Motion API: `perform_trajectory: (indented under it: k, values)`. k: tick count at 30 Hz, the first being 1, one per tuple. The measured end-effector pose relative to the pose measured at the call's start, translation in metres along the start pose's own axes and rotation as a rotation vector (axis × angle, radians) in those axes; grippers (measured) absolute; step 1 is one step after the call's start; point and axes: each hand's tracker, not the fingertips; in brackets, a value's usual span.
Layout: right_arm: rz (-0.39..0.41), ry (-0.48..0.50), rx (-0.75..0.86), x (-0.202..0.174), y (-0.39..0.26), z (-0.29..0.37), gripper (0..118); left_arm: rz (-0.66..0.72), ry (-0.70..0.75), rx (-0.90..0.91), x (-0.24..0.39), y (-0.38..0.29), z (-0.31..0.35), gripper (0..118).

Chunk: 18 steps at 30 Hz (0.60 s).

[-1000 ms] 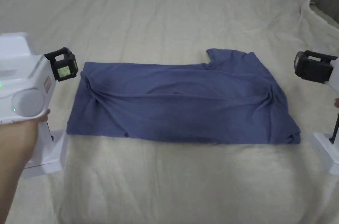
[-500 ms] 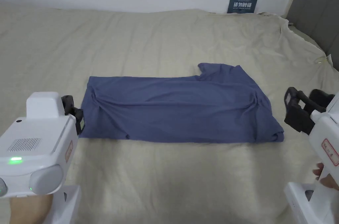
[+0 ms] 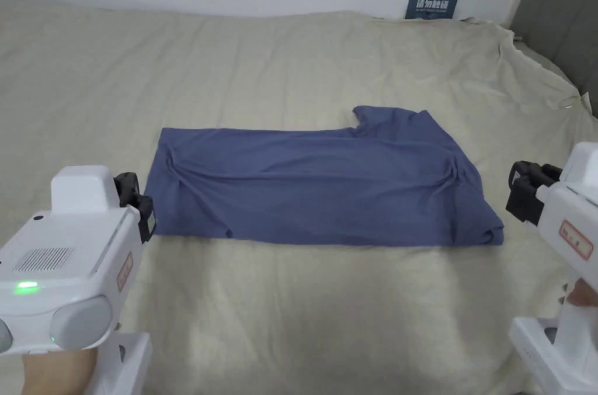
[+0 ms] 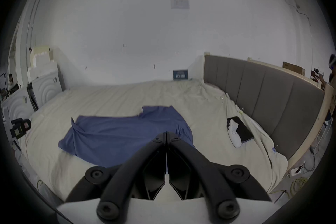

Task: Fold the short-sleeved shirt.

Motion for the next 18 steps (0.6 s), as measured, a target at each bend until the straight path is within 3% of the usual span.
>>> perform_trajectory:
  k: [7, 8, 9, 10, 11, 12, 14, 18]
  values:
    - [-0.007, 0.018, -0.336, 0.021, 0.029, -0.086, 1, -0.007, -0.009, -0.005, 0.007, 0.002, -0.007, 0]
    - [-0.002, 0.013, -0.384, 0.022, 0.032, -0.098, 8, -0.009, -0.009, -0.008, 0.009, 0.002, -0.008, 0]
    - [0.01, -0.005, -0.41, 0.023, 0.033, -0.11, 24, -0.01, -0.011, -0.011, 0.01, 0.002, -0.009, 0]
    - [0.008, 0.002, -0.449, 0.025, 0.031, -0.12, 46, -0.009, -0.016, -0.016, 0.011, 0.001, -0.011, 0]
    - [-0.002, -0.001, -0.483, 0.026, 0.029, -0.131, 78, -0.01, -0.018, -0.02, 0.013, 0.001, -0.013, 0]
    - [-0.017, -0.006, -0.515, 0.027, 0.027, -0.142, 97, -0.01, -0.02, -0.024, 0.015, 0.001, -0.015, 0]
    - [-0.028, -0.013, -0.582, 0.03, 0.02, -0.162, 111, -0.007, -0.021, -0.034, 0.017, 0.0, -0.019, 0]
    - [-0.024, -0.097, -0.722, 0.037, -0.003, -0.2, 111, 0.004, -0.027, -0.058, 0.023, -0.002, -0.027, 0]
